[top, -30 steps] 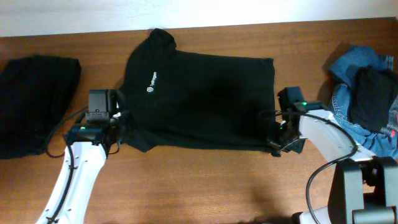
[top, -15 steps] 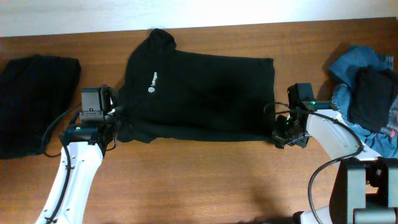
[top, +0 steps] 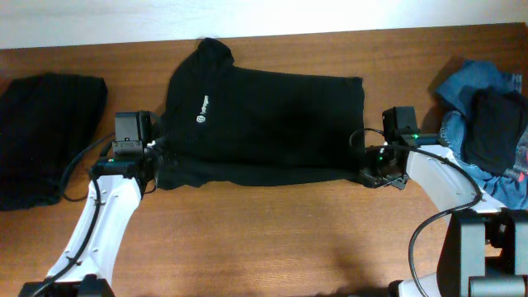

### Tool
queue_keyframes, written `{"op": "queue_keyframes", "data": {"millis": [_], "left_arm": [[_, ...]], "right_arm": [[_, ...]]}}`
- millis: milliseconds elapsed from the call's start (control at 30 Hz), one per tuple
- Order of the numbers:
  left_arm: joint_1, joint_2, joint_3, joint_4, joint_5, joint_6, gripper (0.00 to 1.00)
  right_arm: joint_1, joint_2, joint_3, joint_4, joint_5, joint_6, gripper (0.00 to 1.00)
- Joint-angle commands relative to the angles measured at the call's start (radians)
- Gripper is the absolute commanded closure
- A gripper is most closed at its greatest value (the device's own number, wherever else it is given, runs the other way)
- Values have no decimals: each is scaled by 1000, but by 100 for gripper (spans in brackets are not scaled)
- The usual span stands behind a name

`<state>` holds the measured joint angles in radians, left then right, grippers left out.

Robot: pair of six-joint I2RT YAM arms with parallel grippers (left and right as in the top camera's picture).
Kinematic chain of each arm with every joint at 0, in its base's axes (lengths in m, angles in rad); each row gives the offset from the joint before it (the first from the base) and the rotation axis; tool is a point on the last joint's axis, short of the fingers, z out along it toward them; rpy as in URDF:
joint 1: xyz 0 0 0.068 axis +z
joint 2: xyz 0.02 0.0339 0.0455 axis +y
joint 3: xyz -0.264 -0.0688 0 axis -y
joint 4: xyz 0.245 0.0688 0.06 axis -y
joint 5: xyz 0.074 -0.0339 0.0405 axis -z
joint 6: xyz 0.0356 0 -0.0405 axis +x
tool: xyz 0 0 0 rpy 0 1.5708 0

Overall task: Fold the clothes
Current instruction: 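Lower the folded hem onto the shirt's upper half with both grippers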

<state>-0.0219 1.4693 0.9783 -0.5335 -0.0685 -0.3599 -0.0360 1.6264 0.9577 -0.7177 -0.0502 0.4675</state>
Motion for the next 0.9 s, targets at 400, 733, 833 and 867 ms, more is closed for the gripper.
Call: {"op": "queue_keyframes", "data": {"millis": [400,733,833,867], "left_arm": [[14,6,26,78,-34,6,99],[71,6,31,77,-34,10,99],[71,6,31,77,-34,17,99],[71,6,31,78,-34,17,100]], "right_arm": [[-5,3,22,72,6,-29,96],[-5,3,92,64,6,-165,96],[-5,3,92,76,6,-189,96],[-5,3,92,79,6,-203,96]]}}
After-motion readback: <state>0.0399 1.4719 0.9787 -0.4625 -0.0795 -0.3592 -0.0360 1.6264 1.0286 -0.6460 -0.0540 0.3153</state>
